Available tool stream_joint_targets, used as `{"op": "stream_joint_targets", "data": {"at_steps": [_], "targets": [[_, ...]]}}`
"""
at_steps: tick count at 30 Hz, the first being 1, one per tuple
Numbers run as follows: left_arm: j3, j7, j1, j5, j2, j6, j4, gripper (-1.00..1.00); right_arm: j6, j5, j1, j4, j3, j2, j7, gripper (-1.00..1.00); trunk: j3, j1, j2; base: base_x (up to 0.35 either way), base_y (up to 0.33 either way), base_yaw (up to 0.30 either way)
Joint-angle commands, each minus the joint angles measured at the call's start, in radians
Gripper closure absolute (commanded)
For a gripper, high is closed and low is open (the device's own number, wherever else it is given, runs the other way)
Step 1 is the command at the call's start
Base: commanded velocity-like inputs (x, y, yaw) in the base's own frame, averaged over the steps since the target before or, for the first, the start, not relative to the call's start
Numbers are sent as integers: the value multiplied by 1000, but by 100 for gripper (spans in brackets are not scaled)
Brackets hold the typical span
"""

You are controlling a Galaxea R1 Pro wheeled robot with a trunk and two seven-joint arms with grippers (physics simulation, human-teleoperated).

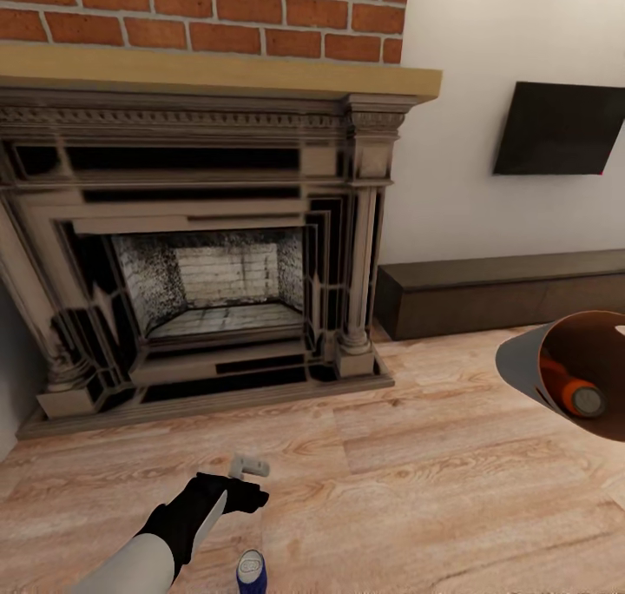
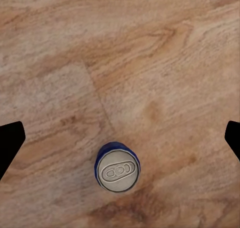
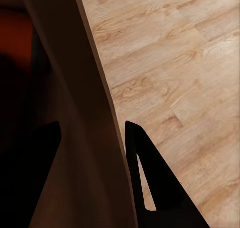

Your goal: Put the three can of soda from the living room inside the tash can in the kitchen.

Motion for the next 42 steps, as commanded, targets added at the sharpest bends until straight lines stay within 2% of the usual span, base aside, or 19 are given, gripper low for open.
{"op": "stream_joint_targets", "data": {"at_steps": [1, 11, 15, 18, 22, 28, 42], "targets": [[0, 0, 0, 0, 0, 0, 0, -100, 3, -18, -1, -1, 0, 0, 3, 100, -3, 4, -7, 0, 0, 0], [1, -7, -1, 2, -2, 3, 0, -100, 3, -18, -1, -1, 6, 2, 3, 100, -35, 41, -75, 0, 0, 0], [3, -14, -7, 5, -4, 27, 0, -100, 3, -18, 0, -1, 9, 2, 4, 100, -50, 43, -76, 0, 0, 0], [4, -15, -22, 7, -8, 76, -2, -100, 3, -18, -1, -1, 10, 2, 4, 100, -62, 44, -77, 0, 0, 0], [4, -12, -72, 10, -14, 145, -5, -100, 3, -19, -2, -1, 12, 2, 4, 100, -77, 46, -78, 0, 0, 0], [4, -15, -106, 12, -14, 163, -7, -100, 3, -18, -1, -1, 13, 3, 3, 100, -100, 49, -79, 0, 0, 0], [4, -17, -113, 9, -14, 167, -9, -100, 3, -18, -1, -1, 33, 3, 3, 100, -154, 55, -83, 0, 0, 0]]}}
